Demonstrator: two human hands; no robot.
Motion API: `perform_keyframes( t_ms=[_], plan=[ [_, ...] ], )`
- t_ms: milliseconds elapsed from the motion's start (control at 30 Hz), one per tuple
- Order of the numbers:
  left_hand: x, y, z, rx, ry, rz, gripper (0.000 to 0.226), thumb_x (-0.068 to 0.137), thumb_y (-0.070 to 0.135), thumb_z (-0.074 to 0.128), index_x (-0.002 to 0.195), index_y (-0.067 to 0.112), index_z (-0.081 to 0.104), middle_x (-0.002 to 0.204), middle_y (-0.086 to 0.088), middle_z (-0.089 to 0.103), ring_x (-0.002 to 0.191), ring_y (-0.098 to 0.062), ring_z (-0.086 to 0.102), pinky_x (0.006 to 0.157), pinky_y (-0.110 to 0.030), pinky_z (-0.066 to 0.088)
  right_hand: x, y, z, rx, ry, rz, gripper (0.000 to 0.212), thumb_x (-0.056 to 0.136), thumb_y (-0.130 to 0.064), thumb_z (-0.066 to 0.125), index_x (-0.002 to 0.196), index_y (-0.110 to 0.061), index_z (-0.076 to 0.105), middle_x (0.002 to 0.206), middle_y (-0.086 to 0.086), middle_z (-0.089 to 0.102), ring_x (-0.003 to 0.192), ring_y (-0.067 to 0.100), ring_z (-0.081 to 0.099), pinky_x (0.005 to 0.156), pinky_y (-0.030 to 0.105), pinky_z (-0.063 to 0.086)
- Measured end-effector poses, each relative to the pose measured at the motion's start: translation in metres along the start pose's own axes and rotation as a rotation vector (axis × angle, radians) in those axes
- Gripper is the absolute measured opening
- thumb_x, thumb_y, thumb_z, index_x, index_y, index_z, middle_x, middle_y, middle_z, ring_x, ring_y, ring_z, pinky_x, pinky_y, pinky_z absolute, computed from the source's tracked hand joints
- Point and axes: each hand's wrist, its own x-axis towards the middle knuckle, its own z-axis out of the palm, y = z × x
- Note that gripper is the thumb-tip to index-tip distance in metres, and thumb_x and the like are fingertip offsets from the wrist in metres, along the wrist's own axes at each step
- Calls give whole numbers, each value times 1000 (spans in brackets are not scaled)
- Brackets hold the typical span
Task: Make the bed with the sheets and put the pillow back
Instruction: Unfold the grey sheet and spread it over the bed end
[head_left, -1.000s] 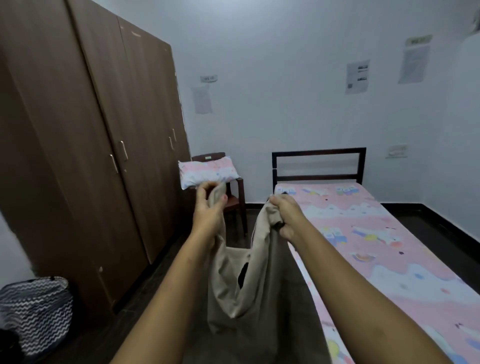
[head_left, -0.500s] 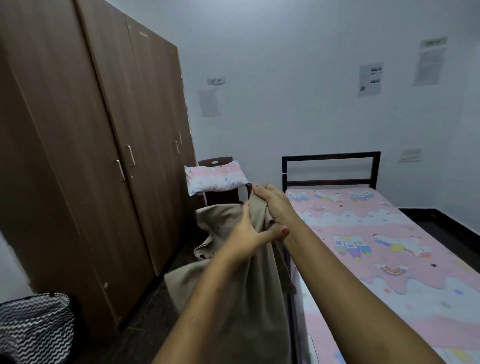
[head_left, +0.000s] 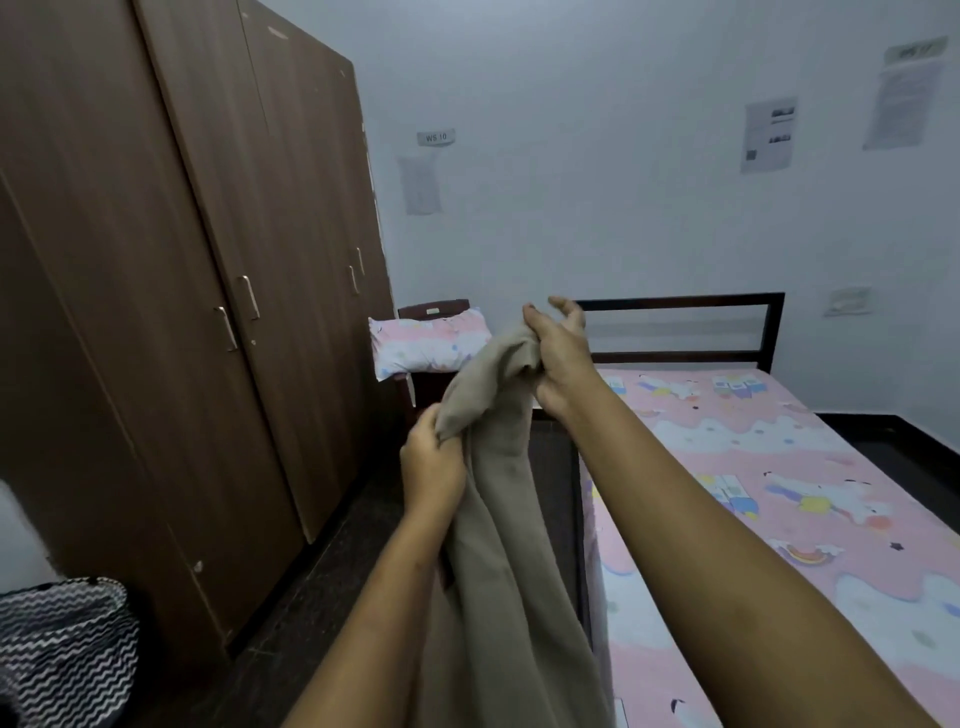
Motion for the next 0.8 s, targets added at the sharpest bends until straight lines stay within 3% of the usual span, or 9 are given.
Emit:
perform_keyframes(
  t_ms=[67, 133, 200, 333, 433, 500, 567, 667, 800],
  plan=[
    [23, 16, 7, -192, -3, -103, 26, 95, 12, 43, 109, 18, 64, 102, -2, 66, 97, -20, 61, 81, -32, 50, 15, -3, -14, -91, -148, 21, 42, 96, -8, 47, 127, -34, 36, 86, 2, 53, 71, 13, 50, 73, 35, 48],
    [43, 36, 17, -344, -12, -160, 23, 97, 16, 44, 111, 21, 62, 108, -1, 65, 100, -16, 61, 87, -30, 49, 28, -5, -26, -224, -264, 77, 42, 97, -8, 46, 134, -28, 42, 102, -1, 54, 81, 10, 52, 81, 35, 49],
    [60, 51, 25, -412, -40, -157, 20, 98, 20, 45, 99, 26, 65, 99, 4, 67, 91, -9, 62, 77, -20, 49, 42, -3, -38, -291, -321, 94, 42, 95, -10, 52, 134, -24, 47, 119, -2, 51, 93, 8, 55, 79, 30, 51],
    [87, 61, 24, -315, -142, -39, 32, 97, 13, 46, 80, 34, 63, 71, 20, 66, 65, 8, 62, 53, -3, 43, 70, 5, -54, -449, -471, 23, 64, 78, -9, 73, 126, -40, 44, 127, -4, 46, 108, 16, 56, 87, 36, 52],
    [104, 62, 15, -117, -187, 56, 25, 93, 14, 54, 81, 32, 67, 81, 14, 67, 77, 1, 62, 62, -9, 47, 92, 14, -55, -651, -282, -205, 30, 79, -12, 64, 93, -38, 59, 113, 5, 56, 98, 23, 58, 80, 35, 53],
    [115, 58, 12, 67, -193, 113, 16, 88, 20, 59, 80, 30, 69, 81, 9, 68, 79, -6, 61, 64, -18, 45, 102, 17, -54, -687, -105, -289, 22, 86, -15, 50, 77, -33, 59, 109, 10, 49, 91, 24, 56, 76, 28, 50],
    [123, 51, 11, 240, -143, 145, 4, 78, 26, 64, 77, 26, 68, 76, 4, 68, 74, -7, 59, 60, -20, 43, 108, 18, -51, -678, -50, -317, 25, 91, -14, 45, 75, -30, 55, 109, 8, 41, 85, 21, 53, 76, 24, 46],
    [121, 33, 13, 369, -136, 133, 19, 67, 34, 72, 78, 19, 68, 75, 1, 68, 70, -7, 56, 60, -22, 42, 118, 12, -40, -583, -12, -389, 19, 91, -11, 42, 81, -22, 55, 106, 7, 45, 81, 15, 49, 73, 20, 41],
    [102, -40, 16, 535, -231, -27, 15, 75, 36, 76, 84, 28, 68, 83, 5, 70, 81, -13, 63, 64, -25, 46, 128, -1, -20, -492, -41, -556, 13, 81, -7, 43, 79, -16, 52, 75, -3, 53, 69, 8, 46, 64, 19, 36]
  ],
)
